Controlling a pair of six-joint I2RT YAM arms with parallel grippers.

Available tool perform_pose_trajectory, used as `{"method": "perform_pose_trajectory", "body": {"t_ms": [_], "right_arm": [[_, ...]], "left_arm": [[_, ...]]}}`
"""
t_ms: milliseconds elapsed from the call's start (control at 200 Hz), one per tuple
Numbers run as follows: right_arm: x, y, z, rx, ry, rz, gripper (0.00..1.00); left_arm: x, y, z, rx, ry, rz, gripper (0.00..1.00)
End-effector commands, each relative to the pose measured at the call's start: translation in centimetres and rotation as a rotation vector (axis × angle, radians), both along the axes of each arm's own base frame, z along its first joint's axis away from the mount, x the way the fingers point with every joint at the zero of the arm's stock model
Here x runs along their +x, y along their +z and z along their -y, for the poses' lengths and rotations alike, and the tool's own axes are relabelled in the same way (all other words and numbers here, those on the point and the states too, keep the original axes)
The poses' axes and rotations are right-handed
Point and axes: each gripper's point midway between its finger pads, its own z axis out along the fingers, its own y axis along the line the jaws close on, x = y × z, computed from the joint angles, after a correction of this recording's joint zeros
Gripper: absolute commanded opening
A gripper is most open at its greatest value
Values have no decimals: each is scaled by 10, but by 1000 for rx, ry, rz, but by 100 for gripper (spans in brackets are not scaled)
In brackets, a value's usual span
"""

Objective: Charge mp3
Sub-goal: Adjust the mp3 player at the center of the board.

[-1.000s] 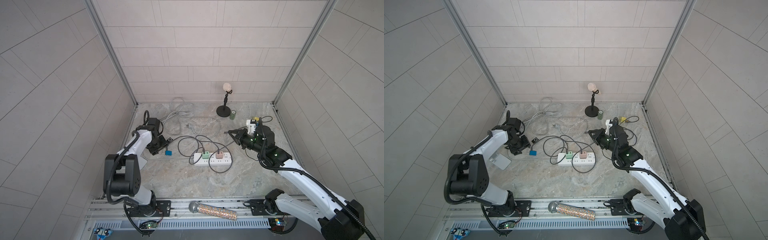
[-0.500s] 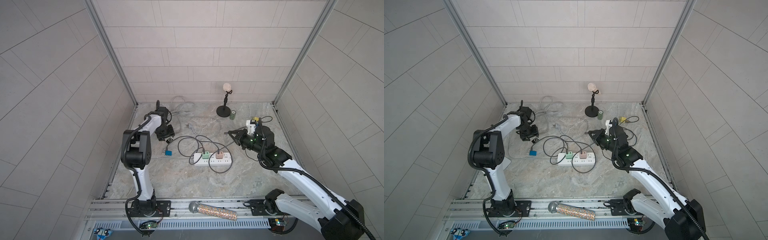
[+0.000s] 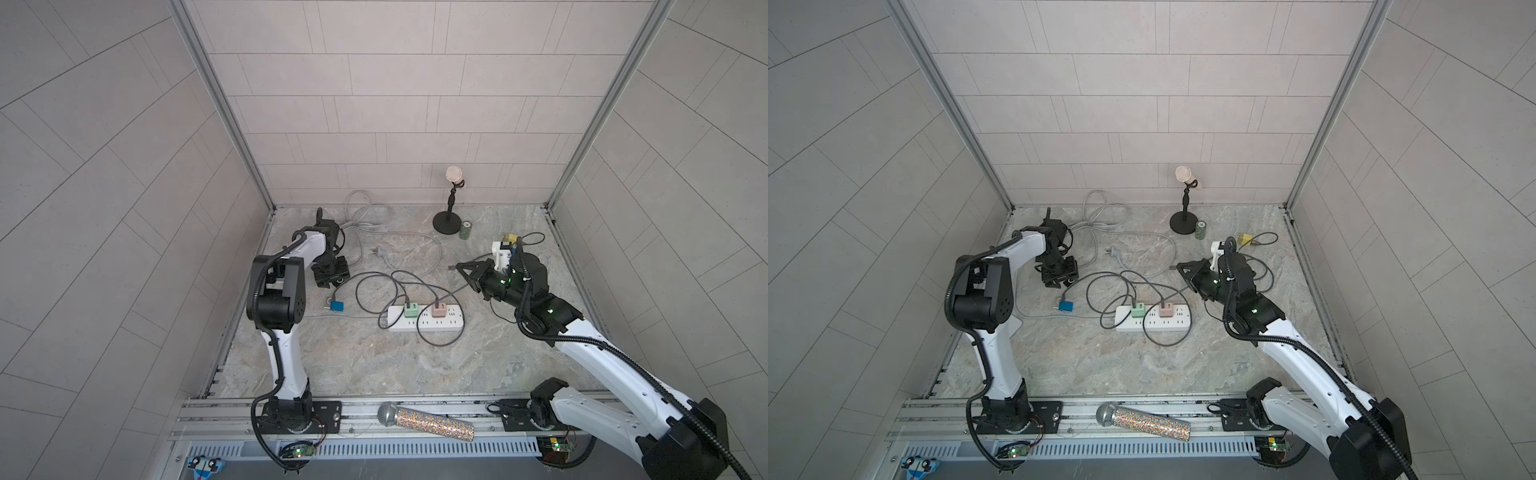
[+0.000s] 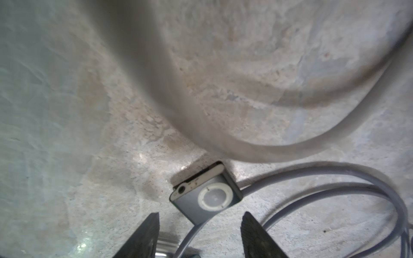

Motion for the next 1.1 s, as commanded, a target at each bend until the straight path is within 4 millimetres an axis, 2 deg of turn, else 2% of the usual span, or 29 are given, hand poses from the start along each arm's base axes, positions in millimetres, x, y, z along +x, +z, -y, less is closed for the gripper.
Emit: {"method": "perform_pose_trajectory", "body": {"t_ms": [0, 240, 515, 786, 921, 1096], "right_arm": [[3, 0, 2, 3, -16, 11, 0], [2, -1, 5, 2, -29, 15, 0], [0, 0, 6, -1, -29, 18, 0], [-1, 0, 7, -3, -32, 18, 0], [-1, 0, 9, -5, -37, 17, 0], [-2, -2, 11, -14, -45, 16, 0]], "left_arm": [[-5, 1, 5, -19, -10, -13, 64], [-4, -2, 14, -41, -1, -4, 66], [6, -6, 31, -75, -3, 20, 66], [31, -5, 21, -19, 42, 81, 64], [40, -7, 42, -103, 54, 87, 62], [32, 0, 66, -164, 39, 111, 62]]}}
